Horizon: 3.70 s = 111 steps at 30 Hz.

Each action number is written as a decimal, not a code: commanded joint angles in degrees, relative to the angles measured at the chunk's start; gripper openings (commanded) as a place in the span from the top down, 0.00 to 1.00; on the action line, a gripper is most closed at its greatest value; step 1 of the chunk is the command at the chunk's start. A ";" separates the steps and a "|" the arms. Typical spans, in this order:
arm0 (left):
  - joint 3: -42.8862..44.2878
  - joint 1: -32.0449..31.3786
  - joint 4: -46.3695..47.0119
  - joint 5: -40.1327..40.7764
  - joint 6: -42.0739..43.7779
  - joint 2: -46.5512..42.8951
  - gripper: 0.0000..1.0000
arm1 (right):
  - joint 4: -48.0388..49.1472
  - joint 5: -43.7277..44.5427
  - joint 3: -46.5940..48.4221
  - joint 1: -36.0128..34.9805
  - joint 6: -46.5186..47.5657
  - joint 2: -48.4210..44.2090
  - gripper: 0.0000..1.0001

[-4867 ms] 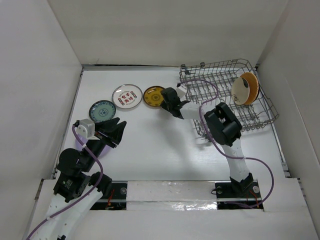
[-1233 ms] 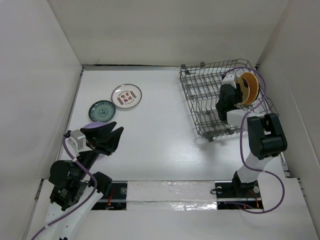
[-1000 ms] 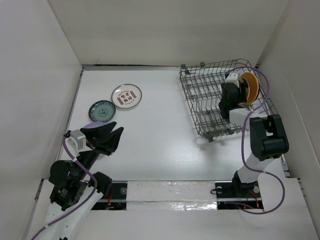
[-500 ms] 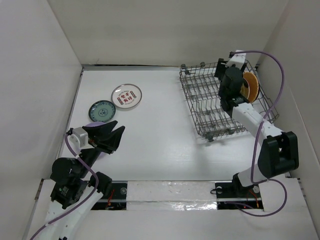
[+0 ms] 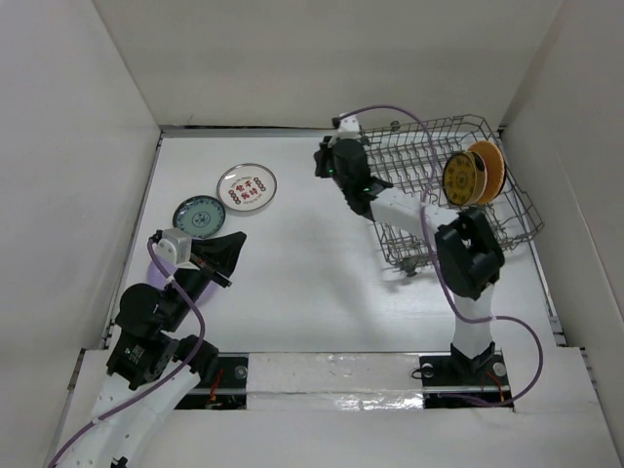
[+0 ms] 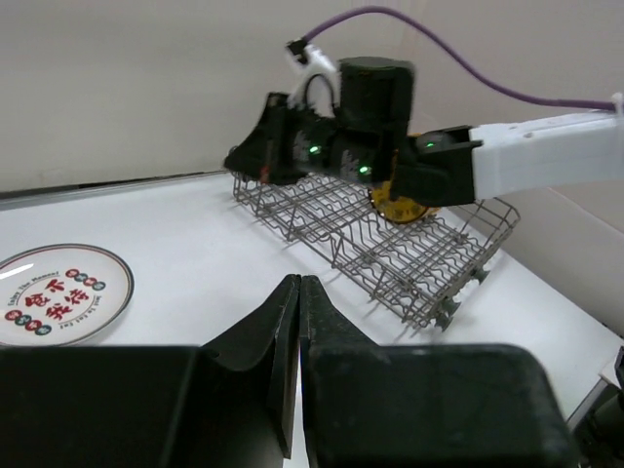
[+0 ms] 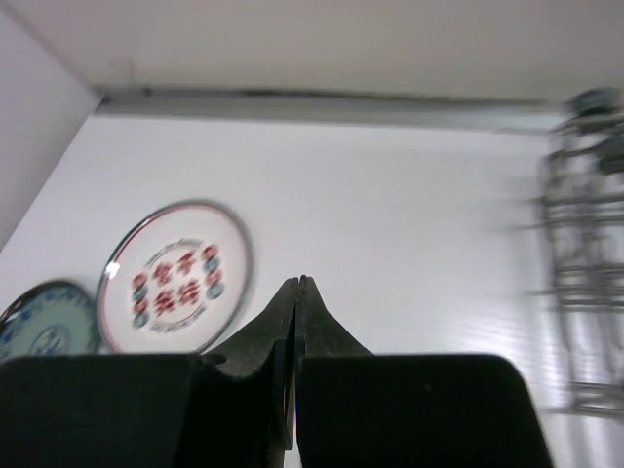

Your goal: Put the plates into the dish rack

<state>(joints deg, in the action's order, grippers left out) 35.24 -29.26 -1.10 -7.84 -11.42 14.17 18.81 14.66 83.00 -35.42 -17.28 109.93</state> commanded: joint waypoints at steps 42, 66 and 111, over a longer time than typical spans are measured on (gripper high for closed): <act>0.97 2.01 3.04 3.18 1.31 16.23 0.98 | 1.40 -11.49 26.78 -6.59 -43.71 37.73 0.80; 0.35 2.01 2.77 -0.86 0.52 8.86 0.94 | 21.53 5.21 2.17 -13.27 -34.32 13.13 1.00; 0.44 0.25 2.77 -1.83 -0.27 -7.41 0.86 | 8.43 28.59 -41.96 26.81 7.87 -35.57 1.00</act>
<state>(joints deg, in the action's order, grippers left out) 35.22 -28.51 -1.06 -9.89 -11.62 7.44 19.97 41.47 41.23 -9.45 -11.70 75.02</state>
